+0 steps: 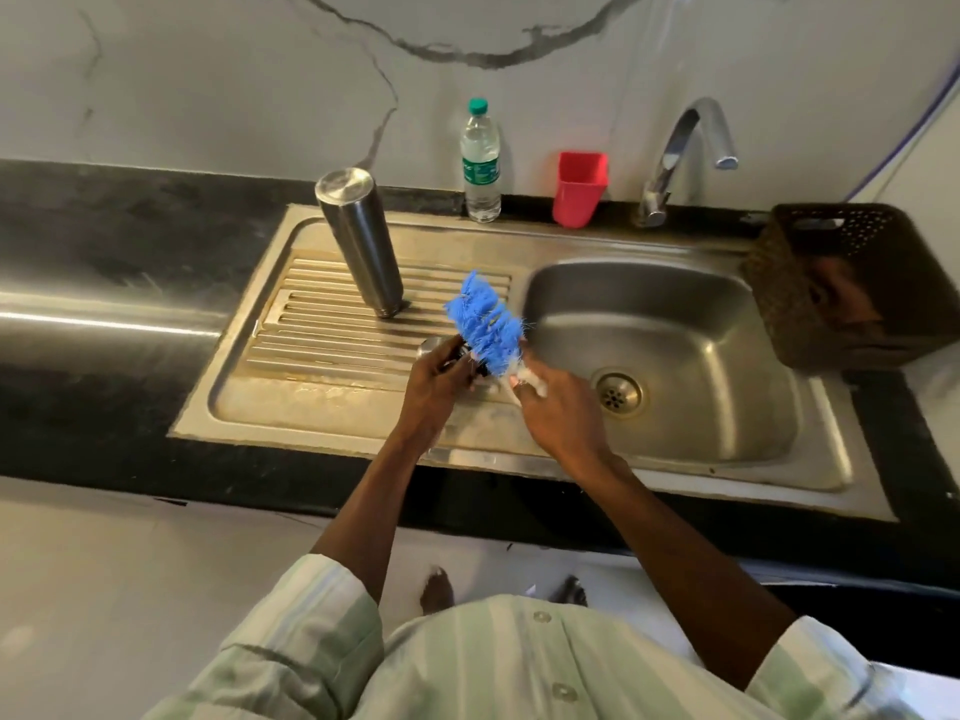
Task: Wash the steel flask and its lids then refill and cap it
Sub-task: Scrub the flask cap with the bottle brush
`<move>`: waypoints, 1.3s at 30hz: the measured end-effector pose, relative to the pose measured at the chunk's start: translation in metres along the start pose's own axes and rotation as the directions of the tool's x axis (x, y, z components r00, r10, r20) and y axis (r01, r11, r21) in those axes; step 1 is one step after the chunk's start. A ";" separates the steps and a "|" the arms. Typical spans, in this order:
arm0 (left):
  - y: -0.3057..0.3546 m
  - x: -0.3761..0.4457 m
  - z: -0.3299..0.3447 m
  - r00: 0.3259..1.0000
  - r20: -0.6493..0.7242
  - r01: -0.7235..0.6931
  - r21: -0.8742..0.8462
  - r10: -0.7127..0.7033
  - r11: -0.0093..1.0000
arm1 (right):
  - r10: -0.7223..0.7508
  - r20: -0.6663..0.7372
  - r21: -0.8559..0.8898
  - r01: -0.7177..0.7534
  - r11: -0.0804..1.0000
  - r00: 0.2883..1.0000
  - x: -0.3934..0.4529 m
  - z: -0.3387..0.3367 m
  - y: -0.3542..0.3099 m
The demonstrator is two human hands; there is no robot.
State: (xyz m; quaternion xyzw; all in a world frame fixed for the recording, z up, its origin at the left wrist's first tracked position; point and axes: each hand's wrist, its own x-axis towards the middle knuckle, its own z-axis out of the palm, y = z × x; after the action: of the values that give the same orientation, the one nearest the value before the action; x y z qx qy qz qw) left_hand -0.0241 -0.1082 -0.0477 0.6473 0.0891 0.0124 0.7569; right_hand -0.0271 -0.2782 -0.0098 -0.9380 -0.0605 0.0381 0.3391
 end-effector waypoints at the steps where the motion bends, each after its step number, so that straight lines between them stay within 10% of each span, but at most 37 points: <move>1: 0.000 0.002 0.001 1.000 -0.013 0.013 -0.019 -0.013 1.000 | -0.001 -0.016 -0.023 0.000 1.000 1.000 -0.003 0.001 0.001; 6: 0.000 0.004 0.014 1.000 -0.006 0.030 -0.078 -0.030 0.997 | 0.146 0.001 0.267 -0.141 0.953 0.989 0.014 -0.014 0.006; 11: -0.007 0.009 0.022 0.989 -0.118 0.059 -0.274 -0.095 0.960 | 0.049 -0.060 0.043 -0.046 0.998 0.997 -0.002 0.002 -0.003; 15: -0.004 0.005 0.026 0.982 -0.118 0.097 -0.339 -0.145 0.936 | 0.238 0.003 0.389 -0.220 0.894 0.971 0.012 -0.011 -0.002; 21: -0.004 0.010 0.028 0.974 -0.166 0.082 -0.366 -0.152 0.927 | 0.021 -0.086 0.048 -0.017 0.999 0.996 -0.013 0.005 -0.012; 26: -0.007 0.005 0.025 0.981 -0.141 0.080 -0.346 -0.136 0.935 | 0.314 0.074 0.499 -0.308 0.810 0.947 0.015 -0.005 -0.006; 31: -0.008 0.009 0.031 0.973 -0.173 0.089 -0.333 -0.154 0.939 | 0.077 -0.051 0.112 -0.071 0.991 0.996 -0.008 0.007 -0.010; 36: -0.008 0.006 0.028 0.984 -0.147 0.058 -0.277 -0.102 0.959 | 0.382 0.206 0.677 -0.413 0.609 0.901 0.016 -0.017 -0.008; 39: -0.003 0.012 0.030 0.975 -0.193 0.054 -0.253 -0.105 0.966 | 0.304 0.158 0.569 -0.338 0.749 0.939 0.005 -0.014 -0.017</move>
State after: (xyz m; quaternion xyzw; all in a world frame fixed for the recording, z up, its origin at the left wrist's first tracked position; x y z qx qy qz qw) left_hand -0.0079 -0.1369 -0.0473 0.5397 0.1905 0.0593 0.8179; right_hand -0.0223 -0.2737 0.0118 -0.7814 0.1071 0.1385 0.5990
